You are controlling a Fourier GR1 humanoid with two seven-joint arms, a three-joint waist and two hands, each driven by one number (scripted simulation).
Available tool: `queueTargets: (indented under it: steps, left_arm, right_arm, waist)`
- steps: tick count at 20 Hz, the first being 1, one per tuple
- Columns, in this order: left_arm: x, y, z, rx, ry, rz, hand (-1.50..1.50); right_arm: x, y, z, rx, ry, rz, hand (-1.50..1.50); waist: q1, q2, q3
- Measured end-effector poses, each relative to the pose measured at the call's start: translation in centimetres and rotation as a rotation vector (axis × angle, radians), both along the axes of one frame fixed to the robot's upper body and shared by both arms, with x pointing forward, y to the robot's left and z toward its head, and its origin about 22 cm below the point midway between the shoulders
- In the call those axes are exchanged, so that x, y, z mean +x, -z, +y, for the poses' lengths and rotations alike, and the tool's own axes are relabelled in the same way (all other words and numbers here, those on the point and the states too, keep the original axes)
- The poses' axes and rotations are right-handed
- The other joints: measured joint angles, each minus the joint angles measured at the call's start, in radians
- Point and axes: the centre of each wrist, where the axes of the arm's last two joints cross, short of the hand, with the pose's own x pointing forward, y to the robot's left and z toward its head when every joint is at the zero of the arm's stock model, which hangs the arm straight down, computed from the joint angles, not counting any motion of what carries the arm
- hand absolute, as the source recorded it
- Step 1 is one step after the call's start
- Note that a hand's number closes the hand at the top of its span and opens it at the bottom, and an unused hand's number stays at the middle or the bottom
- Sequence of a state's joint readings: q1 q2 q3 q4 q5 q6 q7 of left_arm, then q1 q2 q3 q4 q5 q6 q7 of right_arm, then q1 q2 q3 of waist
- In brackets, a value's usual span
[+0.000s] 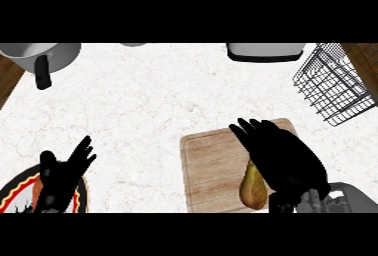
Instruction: Pick the pear from the cutting board and place it in the basket
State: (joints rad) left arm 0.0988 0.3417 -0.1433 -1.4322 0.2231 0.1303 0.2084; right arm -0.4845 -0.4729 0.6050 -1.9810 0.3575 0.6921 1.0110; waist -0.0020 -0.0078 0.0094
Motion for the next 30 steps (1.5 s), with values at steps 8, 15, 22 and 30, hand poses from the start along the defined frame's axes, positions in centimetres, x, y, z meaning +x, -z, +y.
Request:
queueTargets:
  steps: [8,15,22,30]
  left_arm:
    - [0.0,-0.1,0.1,-0.002,-0.003,-0.008,0.0]
    - [0.0,0.0,-0.2,-0.002,0.0,-0.006,0.0]
    - [0.3,-0.1,0.6,0.0,0.0,0.001,0.0]
    - [0.0,0.4,0.3,-0.002,0.0,-0.01,0.0]
  right_arm:
    - [-0.5,3.1,0.4,-0.027,0.037,-0.005,-1.5]
    - [-0.6,5.2,0.0,-0.022,0.058,-0.013,-1.5]
    - [-0.1,7.3,0.1,-0.038,0.073,-0.008,-1.5]
    - [-0.1,10.2,-0.4,-0.118,0.107,0.047,-1.5]
  waist:
    - [0.003,0.001,0.0]
    - [0.003,0.001,0.0]
    - [0.004,0.001,0.001]
    - [0.004,0.0,0.002]
